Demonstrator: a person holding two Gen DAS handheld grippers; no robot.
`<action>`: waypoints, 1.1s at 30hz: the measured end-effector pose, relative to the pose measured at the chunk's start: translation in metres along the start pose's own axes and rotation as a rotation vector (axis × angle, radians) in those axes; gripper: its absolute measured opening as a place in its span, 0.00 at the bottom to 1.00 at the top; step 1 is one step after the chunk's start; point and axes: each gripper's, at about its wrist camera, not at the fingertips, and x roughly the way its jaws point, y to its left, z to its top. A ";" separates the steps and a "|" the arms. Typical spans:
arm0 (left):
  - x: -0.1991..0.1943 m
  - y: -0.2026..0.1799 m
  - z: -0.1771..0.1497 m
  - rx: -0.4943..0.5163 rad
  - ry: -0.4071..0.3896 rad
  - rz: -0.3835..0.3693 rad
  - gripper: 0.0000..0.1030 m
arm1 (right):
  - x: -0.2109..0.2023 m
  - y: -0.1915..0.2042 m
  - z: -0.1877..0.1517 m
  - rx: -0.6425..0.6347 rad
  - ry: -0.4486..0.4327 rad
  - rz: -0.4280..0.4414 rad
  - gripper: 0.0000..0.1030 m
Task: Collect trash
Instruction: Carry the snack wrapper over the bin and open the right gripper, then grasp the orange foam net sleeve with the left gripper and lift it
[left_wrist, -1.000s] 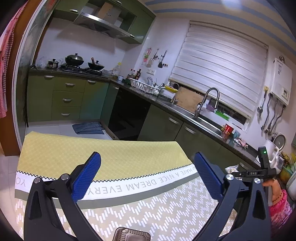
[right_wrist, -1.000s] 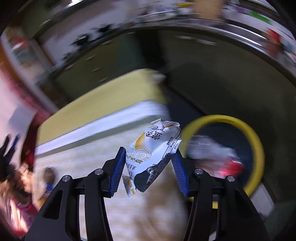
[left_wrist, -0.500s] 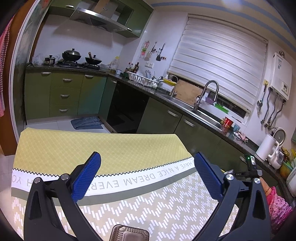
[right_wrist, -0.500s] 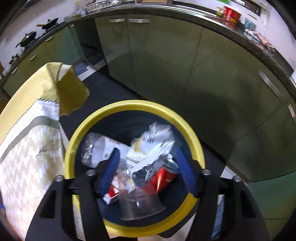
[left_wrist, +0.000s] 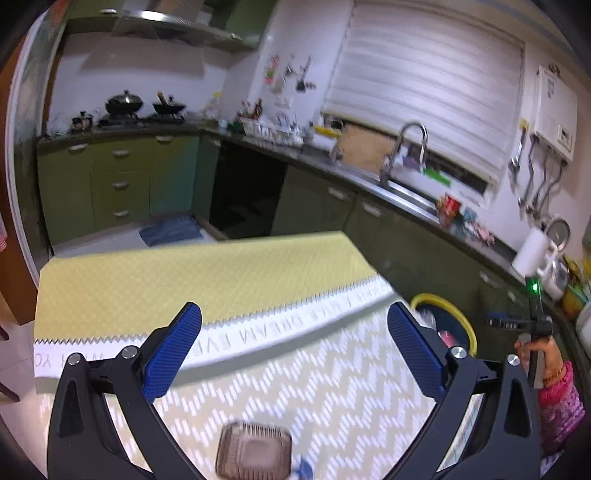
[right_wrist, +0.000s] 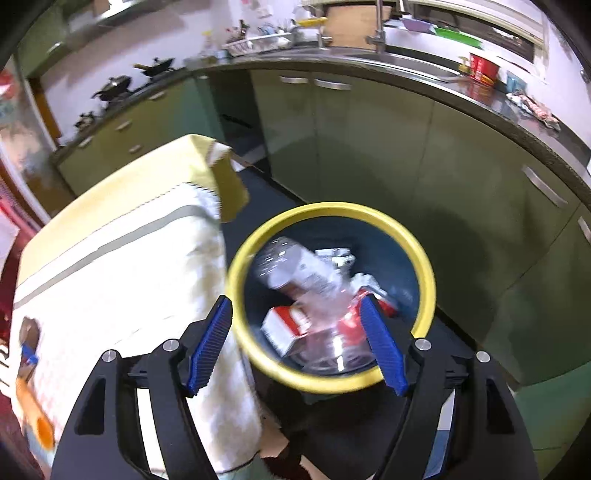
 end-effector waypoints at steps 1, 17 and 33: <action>-0.002 -0.002 -0.004 0.012 0.035 0.004 0.93 | -0.004 0.001 -0.004 -0.002 -0.006 0.011 0.70; -0.048 -0.064 -0.080 0.432 0.400 -0.301 0.87 | -0.005 0.028 -0.042 -0.041 0.026 0.123 0.70; -0.011 -0.090 -0.145 0.758 0.635 -0.369 0.87 | -0.003 0.039 -0.049 -0.061 0.057 0.161 0.70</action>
